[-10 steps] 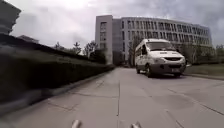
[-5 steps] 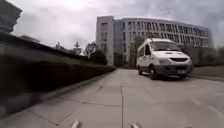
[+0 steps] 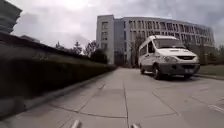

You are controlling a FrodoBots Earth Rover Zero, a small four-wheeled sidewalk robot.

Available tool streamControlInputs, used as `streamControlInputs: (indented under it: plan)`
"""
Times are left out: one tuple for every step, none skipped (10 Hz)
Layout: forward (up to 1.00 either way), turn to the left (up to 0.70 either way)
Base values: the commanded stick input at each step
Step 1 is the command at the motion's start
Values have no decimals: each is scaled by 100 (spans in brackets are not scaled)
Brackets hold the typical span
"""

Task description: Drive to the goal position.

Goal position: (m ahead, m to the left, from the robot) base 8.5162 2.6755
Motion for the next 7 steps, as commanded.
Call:
streamControlInputs:
  plan:
    - [85, -34]
    - [85, -27]
    - [85, -10]
    - [85, 0]
    - [85, 0]
    - [85, 0]
    - [85, 0]
